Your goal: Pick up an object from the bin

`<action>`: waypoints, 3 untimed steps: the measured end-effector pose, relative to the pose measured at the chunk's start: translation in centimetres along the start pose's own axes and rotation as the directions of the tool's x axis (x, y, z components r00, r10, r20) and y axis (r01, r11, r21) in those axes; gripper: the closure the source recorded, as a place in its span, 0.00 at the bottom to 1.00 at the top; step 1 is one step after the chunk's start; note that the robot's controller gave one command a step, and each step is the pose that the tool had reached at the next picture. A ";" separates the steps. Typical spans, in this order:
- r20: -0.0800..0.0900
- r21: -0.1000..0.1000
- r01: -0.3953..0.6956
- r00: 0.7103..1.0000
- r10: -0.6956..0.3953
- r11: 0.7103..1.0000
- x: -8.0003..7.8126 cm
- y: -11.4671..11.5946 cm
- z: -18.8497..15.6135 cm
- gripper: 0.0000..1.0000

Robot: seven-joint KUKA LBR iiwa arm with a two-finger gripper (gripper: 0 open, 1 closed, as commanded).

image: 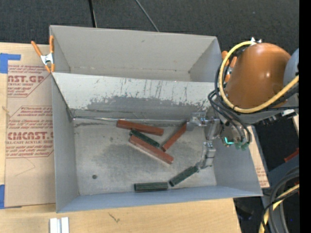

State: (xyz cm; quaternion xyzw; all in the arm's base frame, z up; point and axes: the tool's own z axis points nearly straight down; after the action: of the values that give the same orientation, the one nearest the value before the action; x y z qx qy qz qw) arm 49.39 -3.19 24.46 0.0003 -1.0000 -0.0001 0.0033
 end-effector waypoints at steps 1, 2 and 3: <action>0.008 0.000 0.000 1.000 0.000 1.000 -0.1 0.0 -0.4 0.00; 0.014 0.001 0.070 0.997 -0.070 0.998 -0.7 -1.6 3.7 0.00; 0.009 0.002 0.211 0.977 -0.211 0.977 -0.2 -4.2 10.8 0.00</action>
Offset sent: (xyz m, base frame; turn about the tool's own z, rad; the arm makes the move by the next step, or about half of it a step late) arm 0.0160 -0.0567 -0.1372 -0.2239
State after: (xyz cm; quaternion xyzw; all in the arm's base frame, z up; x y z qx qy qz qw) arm 49.54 -7.35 13.70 0.1065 -0.9943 0.0001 -0.0014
